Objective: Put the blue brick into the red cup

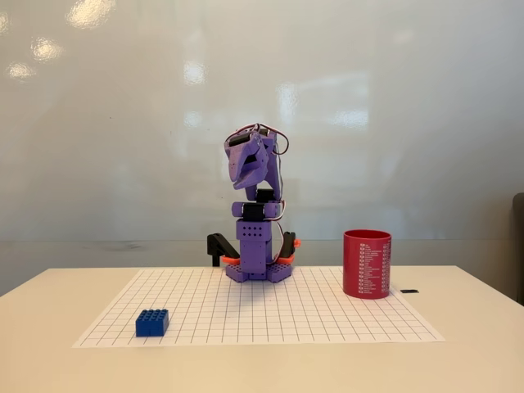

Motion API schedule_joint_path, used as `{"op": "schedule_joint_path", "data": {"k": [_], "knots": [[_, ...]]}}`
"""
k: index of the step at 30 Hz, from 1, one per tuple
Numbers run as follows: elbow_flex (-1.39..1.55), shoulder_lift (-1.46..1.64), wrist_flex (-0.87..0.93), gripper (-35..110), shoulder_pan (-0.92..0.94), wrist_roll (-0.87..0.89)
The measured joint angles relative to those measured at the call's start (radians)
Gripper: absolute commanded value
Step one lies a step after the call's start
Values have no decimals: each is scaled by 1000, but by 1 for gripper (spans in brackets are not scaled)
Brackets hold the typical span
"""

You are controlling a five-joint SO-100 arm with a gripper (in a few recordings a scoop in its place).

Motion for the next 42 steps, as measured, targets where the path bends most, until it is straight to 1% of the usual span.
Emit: {"op": "schedule_joint_path", "data": {"k": [1, 2, 3, 5, 6, 8, 9, 12, 28, 33, 38, 42], "knots": [[0, 0, 0, 0, 0, -5], [11, 0, -11, 0, 0, -52], [43, 0, -25, 0, -29, -107], [195, 0, -38, 0, -144, -144], [298, 0, -43, 0, -193, -152], [480, -17, -44, 0, -225, -163], [532, -15, -44, 0, -233, -167], [560, 0, -48, 0, -267, -170], [558, 2, -34, -1, -282, -179], [425, -26, 6, -1, -299, -212], [216, -268, 12, -1, -319, -239], [5, -543, 54, -1, -351, -253]]}}
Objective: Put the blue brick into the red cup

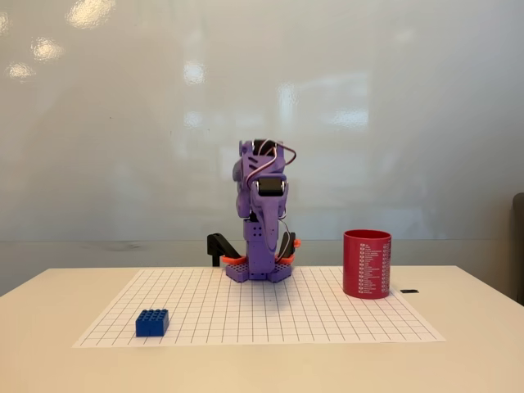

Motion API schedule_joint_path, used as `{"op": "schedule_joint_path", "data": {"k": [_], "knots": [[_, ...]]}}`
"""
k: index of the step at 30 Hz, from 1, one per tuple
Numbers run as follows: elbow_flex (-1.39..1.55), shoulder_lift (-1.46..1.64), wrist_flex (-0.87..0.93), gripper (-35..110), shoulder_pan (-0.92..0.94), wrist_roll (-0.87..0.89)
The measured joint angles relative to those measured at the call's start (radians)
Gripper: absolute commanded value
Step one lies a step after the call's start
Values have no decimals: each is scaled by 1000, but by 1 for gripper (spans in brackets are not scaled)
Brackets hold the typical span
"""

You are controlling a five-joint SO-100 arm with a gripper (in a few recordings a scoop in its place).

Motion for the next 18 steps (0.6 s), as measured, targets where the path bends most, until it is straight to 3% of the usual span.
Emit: {"op": "schedule_joint_path", "data": {"k": [9, 18], "knots": [[-476, -606, 176, -1, 20, -55], [-718, -963, 198, -1, 230, -183]]}}
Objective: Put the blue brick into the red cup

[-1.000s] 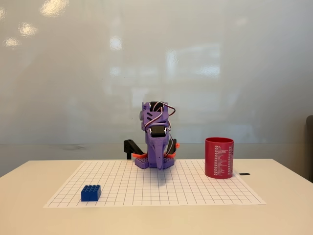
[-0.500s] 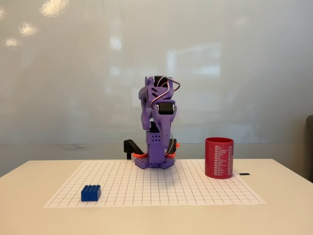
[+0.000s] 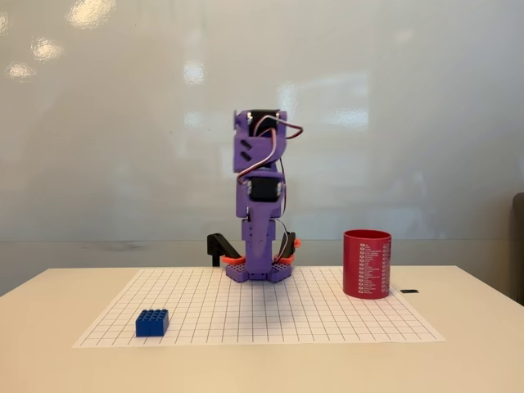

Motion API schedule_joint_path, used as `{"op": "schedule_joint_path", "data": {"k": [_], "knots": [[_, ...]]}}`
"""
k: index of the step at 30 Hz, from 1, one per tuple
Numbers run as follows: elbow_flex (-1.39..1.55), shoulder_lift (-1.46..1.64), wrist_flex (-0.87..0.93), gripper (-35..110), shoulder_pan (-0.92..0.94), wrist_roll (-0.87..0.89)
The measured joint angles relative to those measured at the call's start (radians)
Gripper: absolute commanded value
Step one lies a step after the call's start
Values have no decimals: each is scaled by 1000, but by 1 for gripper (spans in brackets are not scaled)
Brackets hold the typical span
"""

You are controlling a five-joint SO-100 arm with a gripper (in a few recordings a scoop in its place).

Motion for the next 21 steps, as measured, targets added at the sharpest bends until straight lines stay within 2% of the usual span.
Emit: {"op": "schedule_joint_path", "data": {"k": [12, 21], "knots": [[75, -101, -117, -1, 351, -173], [255, -101, -295, -1, 394, -101]]}}
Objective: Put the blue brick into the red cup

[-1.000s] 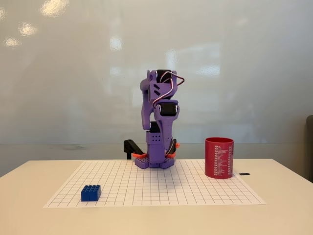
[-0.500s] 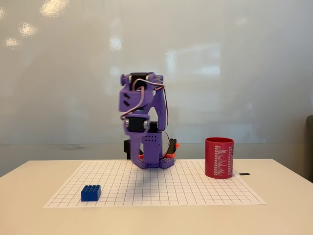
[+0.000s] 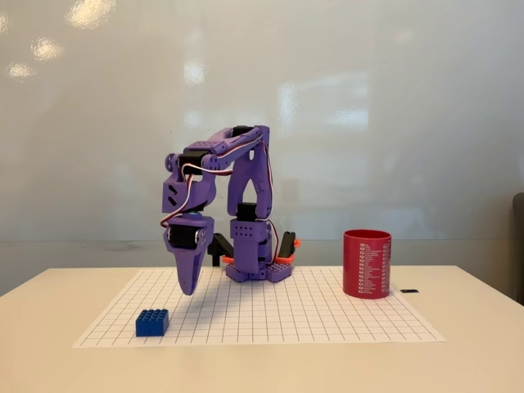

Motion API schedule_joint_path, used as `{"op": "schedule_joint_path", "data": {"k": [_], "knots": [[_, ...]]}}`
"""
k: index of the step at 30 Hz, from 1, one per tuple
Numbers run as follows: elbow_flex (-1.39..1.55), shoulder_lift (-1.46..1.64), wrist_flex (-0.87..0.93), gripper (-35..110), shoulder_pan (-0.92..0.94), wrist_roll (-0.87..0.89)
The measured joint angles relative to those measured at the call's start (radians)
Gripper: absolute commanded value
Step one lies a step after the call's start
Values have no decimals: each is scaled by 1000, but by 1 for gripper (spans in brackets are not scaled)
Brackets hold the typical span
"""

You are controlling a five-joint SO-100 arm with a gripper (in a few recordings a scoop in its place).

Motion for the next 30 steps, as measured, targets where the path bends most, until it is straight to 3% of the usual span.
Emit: {"op": "schedule_joint_path", "data": {"k": [14, 15, 17, 19, 30], "knots": [[23, 0, -166, 0, 46, 118], [23, 0, -166, 5, 49, 118], [23, 0, -161, 41, 46, 127], [23, 0, -146, 58, 43, 133], [20, -14, -91, 61, 87, 32]]}}
